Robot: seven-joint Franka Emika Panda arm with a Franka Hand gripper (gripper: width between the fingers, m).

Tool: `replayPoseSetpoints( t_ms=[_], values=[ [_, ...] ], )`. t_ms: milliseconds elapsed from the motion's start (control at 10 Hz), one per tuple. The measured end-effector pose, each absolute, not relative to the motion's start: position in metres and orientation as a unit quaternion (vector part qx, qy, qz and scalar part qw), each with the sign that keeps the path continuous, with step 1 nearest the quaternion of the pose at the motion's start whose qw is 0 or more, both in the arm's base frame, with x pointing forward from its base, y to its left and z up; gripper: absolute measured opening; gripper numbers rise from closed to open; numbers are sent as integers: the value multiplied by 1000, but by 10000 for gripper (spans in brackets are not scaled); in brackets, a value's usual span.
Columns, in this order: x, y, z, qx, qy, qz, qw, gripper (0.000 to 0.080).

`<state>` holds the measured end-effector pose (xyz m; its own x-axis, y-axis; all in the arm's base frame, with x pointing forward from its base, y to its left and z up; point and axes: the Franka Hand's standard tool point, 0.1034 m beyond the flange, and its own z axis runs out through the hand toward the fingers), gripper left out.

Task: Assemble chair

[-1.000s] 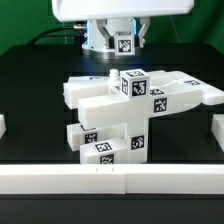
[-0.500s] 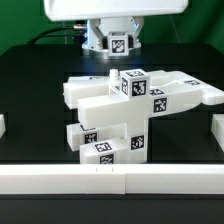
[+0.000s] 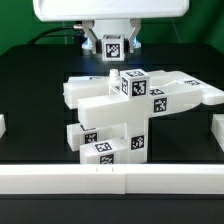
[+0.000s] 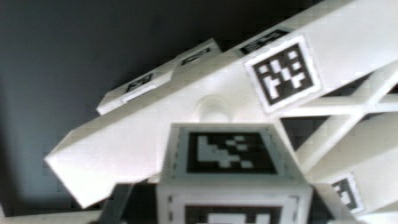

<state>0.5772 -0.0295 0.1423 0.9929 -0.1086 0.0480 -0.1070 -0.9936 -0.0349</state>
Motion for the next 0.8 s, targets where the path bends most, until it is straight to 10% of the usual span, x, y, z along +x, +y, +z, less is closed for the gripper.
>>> replayPoseSetpoints(
  t_ms=[800],
  values=[
    [578,-34,125,-998,55,-25,4,287]
  ],
)
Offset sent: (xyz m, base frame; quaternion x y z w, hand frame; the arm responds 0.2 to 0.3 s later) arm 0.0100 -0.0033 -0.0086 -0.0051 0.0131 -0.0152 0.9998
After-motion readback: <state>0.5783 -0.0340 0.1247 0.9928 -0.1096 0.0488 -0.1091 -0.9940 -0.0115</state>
